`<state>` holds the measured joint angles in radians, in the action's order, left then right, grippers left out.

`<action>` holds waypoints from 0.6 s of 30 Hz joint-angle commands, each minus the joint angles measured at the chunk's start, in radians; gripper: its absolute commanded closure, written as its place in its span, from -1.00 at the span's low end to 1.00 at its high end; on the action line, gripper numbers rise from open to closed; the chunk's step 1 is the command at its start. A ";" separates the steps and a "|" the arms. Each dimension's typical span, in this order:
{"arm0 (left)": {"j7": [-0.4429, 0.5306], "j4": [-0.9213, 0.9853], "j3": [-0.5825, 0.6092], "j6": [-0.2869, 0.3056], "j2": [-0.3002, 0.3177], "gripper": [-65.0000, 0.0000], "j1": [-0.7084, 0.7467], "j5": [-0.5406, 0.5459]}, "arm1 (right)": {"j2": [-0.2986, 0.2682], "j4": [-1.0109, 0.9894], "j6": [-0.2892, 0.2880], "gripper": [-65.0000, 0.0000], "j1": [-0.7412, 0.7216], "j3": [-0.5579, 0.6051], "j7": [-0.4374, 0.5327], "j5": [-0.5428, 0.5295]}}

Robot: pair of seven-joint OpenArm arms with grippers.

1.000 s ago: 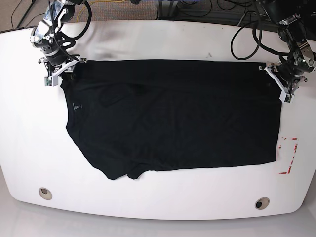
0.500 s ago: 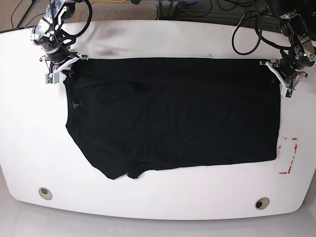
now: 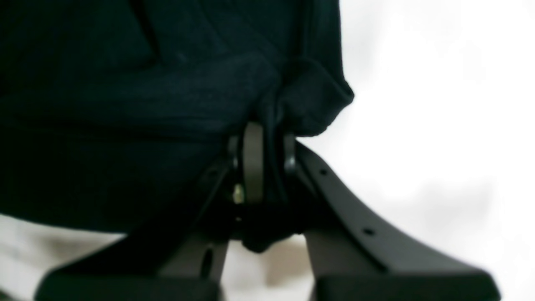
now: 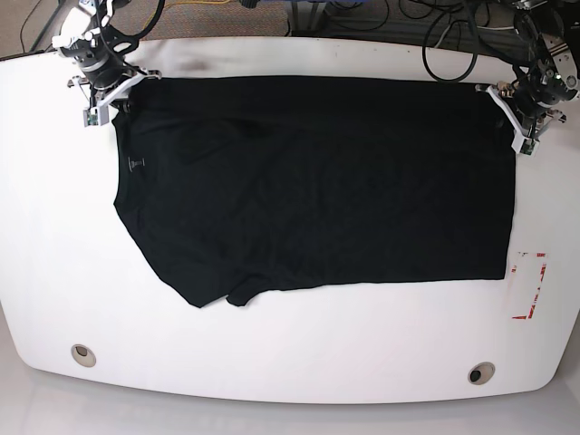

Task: Layout the t-shirt on the table in an organized manner, then fold the t-shirt properly
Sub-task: 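Regrasp the shirt edge with both grippers and pull it toward the robot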

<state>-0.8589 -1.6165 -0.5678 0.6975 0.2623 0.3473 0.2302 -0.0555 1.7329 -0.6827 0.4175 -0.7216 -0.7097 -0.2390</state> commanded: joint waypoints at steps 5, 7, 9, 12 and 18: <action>-0.073 -0.001 -0.010 0.001 0.016 0.61 0.074 -0.047 | -0.008 0.055 -0.001 0.93 0.067 -0.025 0.002 0.011; -0.073 -0.001 -0.028 0.001 0.021 0.61 0.095 -0.047 | -0.010 0.063 -0.001 0.93 0.080 -0.025 0.002 0.011; -0.073 -0.001 -0.039 0.001 0.025 0.61 0.105 -0.047 | -0.010 0.072 -0.001 0.93 0.091 -0.025 0.002 0.011; -0.073 -0.003 -0.044 0.001 0.028 0.61 0.109 -0.047 | -0.010 0.077 -0.001 0.92 0.097 -0.025 0.002 0.011; -0.073 -0.008 -0.045 0.001 0.030 0.59 0.111 -0.047 | -0.010 0.077 0.001 0.87 0.096 -0.025 0.002 0.017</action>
<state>-0.8455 -1.6321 -0.6109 0.7082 0.2840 0.4408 0.2596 -0.0494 1.7905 -0.6926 0.5098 -0.7380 -0.7181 -0.2325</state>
